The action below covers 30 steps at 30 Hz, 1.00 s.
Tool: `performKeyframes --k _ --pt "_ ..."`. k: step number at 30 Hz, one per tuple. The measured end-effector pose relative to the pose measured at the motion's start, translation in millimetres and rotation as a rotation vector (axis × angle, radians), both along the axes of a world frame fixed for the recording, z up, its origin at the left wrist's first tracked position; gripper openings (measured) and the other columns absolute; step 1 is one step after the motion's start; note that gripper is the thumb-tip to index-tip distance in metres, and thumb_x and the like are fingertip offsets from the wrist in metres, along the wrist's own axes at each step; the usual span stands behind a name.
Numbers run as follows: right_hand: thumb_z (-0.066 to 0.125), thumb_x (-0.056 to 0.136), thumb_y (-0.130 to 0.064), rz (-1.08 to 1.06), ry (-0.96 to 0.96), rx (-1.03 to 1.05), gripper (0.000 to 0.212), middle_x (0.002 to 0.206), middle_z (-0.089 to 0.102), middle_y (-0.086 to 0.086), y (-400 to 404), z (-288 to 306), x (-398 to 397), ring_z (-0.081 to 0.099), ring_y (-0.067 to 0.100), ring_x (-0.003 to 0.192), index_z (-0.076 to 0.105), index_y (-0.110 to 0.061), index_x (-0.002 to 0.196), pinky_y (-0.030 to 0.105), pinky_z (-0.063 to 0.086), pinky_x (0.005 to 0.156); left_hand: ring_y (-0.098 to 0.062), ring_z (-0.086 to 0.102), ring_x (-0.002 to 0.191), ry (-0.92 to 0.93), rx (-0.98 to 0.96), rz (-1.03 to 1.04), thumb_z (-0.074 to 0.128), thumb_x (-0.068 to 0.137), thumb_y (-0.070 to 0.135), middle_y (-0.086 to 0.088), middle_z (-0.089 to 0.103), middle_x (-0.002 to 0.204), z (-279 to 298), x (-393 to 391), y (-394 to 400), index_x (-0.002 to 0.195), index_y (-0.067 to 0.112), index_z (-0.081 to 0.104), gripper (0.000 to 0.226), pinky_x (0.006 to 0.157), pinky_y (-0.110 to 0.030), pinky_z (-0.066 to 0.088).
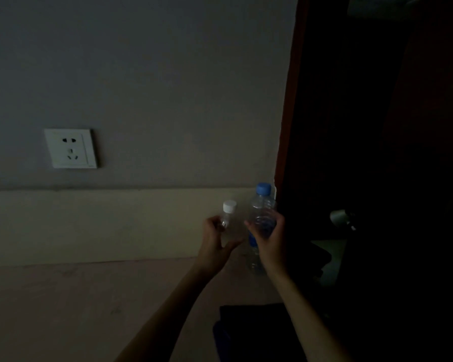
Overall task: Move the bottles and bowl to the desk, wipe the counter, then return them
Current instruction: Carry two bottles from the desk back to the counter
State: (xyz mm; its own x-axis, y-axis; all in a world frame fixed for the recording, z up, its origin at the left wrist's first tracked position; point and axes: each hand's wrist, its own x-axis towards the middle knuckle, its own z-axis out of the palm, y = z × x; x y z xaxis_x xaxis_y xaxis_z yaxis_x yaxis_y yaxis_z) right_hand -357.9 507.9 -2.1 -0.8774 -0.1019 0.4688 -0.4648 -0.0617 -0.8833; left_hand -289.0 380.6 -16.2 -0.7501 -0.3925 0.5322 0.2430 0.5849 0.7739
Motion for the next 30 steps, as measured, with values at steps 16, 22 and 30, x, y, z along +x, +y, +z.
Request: performKeyframes --k 16,22,30 --pt "0.08 0.075 -0.025 -0.14 0.068 0.032 0.072 0.126 0.056 0.009 6.4 -16.3 11.3 0.055 0.015 0.113 0.043 -0.004 0.134 0.023 0.045 0.094 -0.024 0.053 0.115 -0.008 0.035 0.129 0.084 0.07 0.034 -0.011 0.041 0.129 -2.4 8.8 -1.1 0.136 -0.001 0.034 0.09 0.096 -0.044 0.052" --pt "0.083 0.071 -0.029 -0.178 0.034 0.027 0.084 0.131 0.051 0.013 19.6 -13.4 12.7 0.052 0.024 0.119 0.038 -0.003 0.137 0.032 0.045 0.099 -0.022 0.049 0.116 -0.039 -0.009 0.18 0.08 0.078 0.029 -0.011 0.037 0.133 8.8 34.8 -4.3 0.14 0.002 0.031 0.084 0.097 -0.04 0.051" --pt "0.069 0.085 -0.032 -0.094 0.073 -0.049 0.039 0.106 0.058 0.001 58.0 9.6 86.3 0.058 0.007 0.091 0.053 -0.009 0.112 0.031 0.052 0.084 -0.016 0.048 0.116 -0.076 -0.009 0.247 0.073 0.086 0.028 -0.007 0.037 0.129 23.5 121.0 5.2 0.124 0.013 0.057 0.044 0.092 -0.034 0.053"
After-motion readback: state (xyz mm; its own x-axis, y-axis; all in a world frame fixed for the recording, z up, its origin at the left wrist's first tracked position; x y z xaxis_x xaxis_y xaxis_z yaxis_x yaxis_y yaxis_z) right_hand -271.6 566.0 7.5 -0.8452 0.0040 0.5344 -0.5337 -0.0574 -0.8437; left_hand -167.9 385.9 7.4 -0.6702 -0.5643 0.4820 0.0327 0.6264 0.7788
